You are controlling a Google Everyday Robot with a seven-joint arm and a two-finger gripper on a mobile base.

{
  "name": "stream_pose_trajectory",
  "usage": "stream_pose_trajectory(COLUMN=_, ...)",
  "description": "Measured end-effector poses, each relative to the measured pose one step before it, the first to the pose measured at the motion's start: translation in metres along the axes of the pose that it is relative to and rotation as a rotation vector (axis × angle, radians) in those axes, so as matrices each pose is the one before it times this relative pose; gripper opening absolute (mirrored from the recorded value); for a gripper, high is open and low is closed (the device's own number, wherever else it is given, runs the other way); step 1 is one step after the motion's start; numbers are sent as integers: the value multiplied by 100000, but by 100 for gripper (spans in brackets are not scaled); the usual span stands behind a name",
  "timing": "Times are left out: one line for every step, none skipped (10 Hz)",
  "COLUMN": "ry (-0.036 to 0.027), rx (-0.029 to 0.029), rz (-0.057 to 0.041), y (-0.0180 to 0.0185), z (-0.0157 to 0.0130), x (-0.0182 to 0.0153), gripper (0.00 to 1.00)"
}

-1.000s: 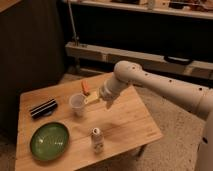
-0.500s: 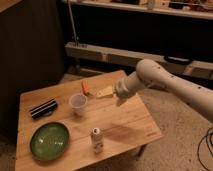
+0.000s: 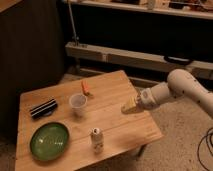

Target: Knock the bottle over

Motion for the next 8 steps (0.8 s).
stream_pose_trajectory(ry=-2864, rx=-173, rz=-1150, y=-632, z=897, x=-1216, gripper=0)
stream_pose_trajectory(ry=-3592, rx=-158, rz=-1276, y=-714, z=1360, x=-1041, gripper=0)
stream_pose_trajectory(ry=-4490, rx=-404, rz=-1181, y=-1308, z=2529, x=-784, gripper=0)
stream_pose_trajectory(ry=-4081, rx=-412, rz=-1113, y=-1392, z=2434, x=-543, gripper=0)
stream_pose_trajectory(ry=-4535, rx=-462, rz=-1221, y=-1468, z=2592, x=-461, gripper=0)
stream_pose_trajectory(ry=-6150, rx=39, rz=-1152, y=-1908, z=3100, x=-175, gripper=0)
stream_pose_trajectory(ry=-5958, rx=-608, rz=-1591, y=-1082, z=2468, x=182, gripper=0)
stream_pose_trajectory(ry=-1900, rx=-1099, rz=-724, y=158, z=1005, x=99, gripper=0)
